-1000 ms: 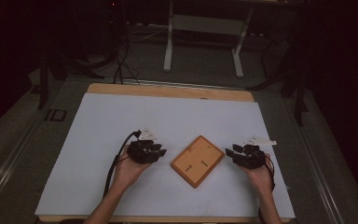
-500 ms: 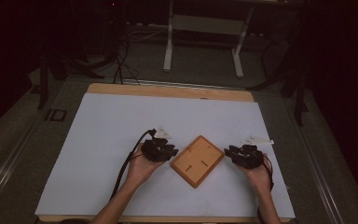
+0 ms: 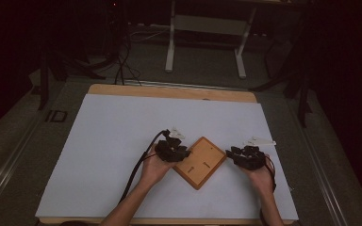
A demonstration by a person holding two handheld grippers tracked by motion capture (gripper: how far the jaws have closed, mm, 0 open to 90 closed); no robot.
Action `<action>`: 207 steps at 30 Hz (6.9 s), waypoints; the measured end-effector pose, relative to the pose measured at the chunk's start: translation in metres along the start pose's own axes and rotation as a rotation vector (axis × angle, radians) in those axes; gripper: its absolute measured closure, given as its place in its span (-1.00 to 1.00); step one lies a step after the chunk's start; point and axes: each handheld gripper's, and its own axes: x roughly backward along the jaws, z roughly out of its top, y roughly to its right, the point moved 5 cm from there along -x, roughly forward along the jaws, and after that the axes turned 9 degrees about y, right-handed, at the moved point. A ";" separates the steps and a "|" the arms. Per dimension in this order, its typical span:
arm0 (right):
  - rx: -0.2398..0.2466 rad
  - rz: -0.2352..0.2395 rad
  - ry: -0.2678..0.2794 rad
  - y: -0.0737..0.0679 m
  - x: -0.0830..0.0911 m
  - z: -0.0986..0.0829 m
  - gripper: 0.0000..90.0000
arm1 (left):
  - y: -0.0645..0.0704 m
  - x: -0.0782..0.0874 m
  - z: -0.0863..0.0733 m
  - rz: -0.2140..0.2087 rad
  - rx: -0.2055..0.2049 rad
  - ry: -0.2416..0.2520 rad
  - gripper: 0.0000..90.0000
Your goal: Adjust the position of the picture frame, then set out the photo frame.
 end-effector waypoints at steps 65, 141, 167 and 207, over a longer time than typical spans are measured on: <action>0.108 0.108 0.046 -0.034 -0.015 0.006 0.99 | -0.021 0.004 0.011 -0.076 0.020 0.067 0.88; 0.204 0.197 -0.010 -0.076 -0.033 -0.003 0.68 | -0.041 0.029 -0.015 -0.002 0.075 0.074 0.24; 0.188 0.255 0.031 -0.090 -0.041 0.023 0.53 | -0.044 0.085 -0.057 0.059 0.067 0.119 0.25; 0.231 0.324 0.009 -0.119 -0.102 0.056 0.69 | -0.048 0.100 -0.071 0.064 0.048 0.123 0.19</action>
